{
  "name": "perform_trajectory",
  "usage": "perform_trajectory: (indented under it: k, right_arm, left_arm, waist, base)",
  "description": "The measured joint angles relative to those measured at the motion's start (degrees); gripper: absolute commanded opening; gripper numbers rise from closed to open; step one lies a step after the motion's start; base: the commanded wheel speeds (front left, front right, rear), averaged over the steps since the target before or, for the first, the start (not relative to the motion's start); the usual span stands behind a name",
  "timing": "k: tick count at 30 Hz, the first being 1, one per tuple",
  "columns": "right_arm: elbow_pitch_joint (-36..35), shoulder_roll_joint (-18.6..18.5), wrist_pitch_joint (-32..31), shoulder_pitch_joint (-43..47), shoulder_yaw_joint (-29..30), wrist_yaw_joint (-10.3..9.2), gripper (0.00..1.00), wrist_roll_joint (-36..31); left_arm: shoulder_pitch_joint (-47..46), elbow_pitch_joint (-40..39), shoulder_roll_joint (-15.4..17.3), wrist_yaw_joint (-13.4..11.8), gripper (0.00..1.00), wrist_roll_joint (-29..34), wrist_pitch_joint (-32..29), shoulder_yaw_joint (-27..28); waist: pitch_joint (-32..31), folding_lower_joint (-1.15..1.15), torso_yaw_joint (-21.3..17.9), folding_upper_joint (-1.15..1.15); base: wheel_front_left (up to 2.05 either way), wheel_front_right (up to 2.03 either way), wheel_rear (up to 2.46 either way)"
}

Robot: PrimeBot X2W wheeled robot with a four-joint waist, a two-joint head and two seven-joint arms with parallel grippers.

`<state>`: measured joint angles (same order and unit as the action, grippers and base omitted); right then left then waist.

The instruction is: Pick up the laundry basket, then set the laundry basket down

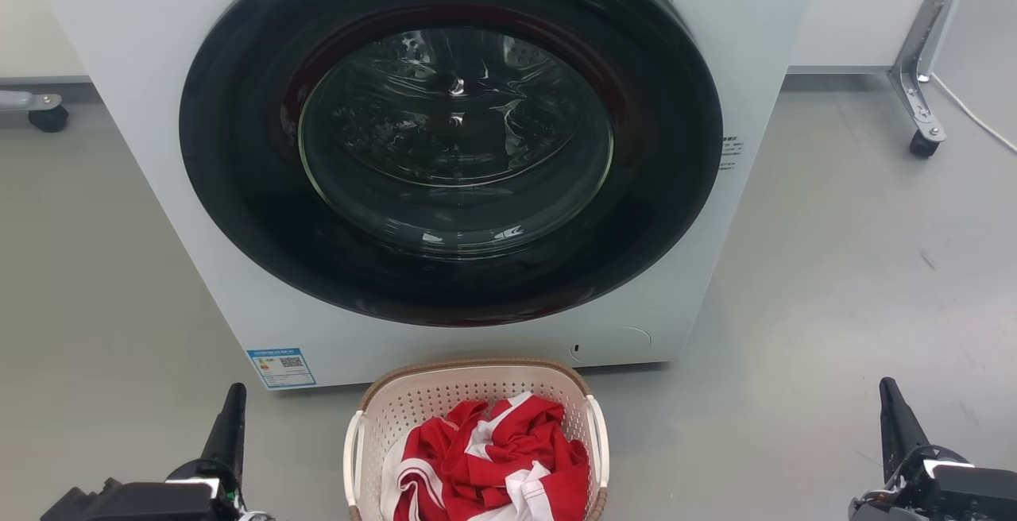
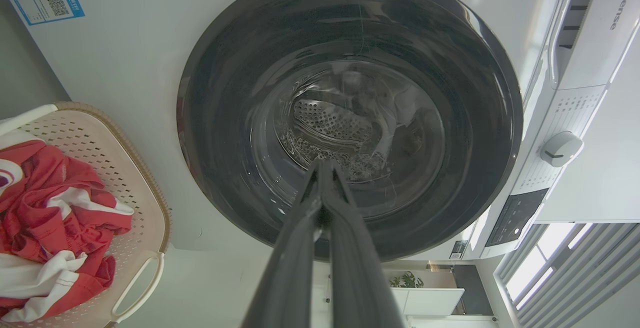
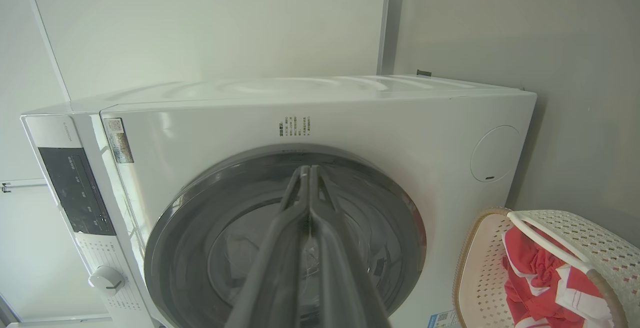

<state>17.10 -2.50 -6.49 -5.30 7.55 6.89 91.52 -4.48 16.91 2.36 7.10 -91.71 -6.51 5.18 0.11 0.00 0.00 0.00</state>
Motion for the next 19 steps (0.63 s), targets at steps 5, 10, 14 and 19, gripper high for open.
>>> perform_trajectory:
  k: [5, 10, 14, 19]
  right_arm:
    - [-0.01, 0.0, 0.0, 0.0, 0.0, 0.0, 0.0, 0.0]
    - [-0.02, 0.0, 0.0, 0.0, 0.0, 0.0, 0.0, 0.0]
    - [-0.02, 0.0, 0.0, 0.0, 0.0, 0.0, 0.0, 0.0]
    - [-0.02, 0.0, 0.0, 0.0, 0.0, 0.01, 0.0, 0.0]
  left_arm:
    - [0.0, -0.01, 0.0, 0.0, 0.0, 0.0, 0.0, 0.0]
    - [0.0, -0.01, 0.0, 0.0, 0.0, 0.0, 0.0, 0.0]
    - [0.0, -0.01, -0.01, 0.0, 0.0, 0.0, 0.0, 0.0]
    - [0.0, -0.01, -0.01, 0.0, 0.0, 0.0, 0.0, 0.0]
  waist:
    - [0.0, 0.0, 0.0, 0.0]
    - [0.0, 0.0, 0.0, 0.0]
    - [0.0, 0.0, 0.0, 0.0]
    - [0.0, 0.0, 0.0, 0.0]
  base:
    - [0.0, 0.0, 0.0]
    - [0.0, 0.0, 0.0]
    - [0.0, 0.0, 0.0]
    - [0.0, 0.0, 0.0]
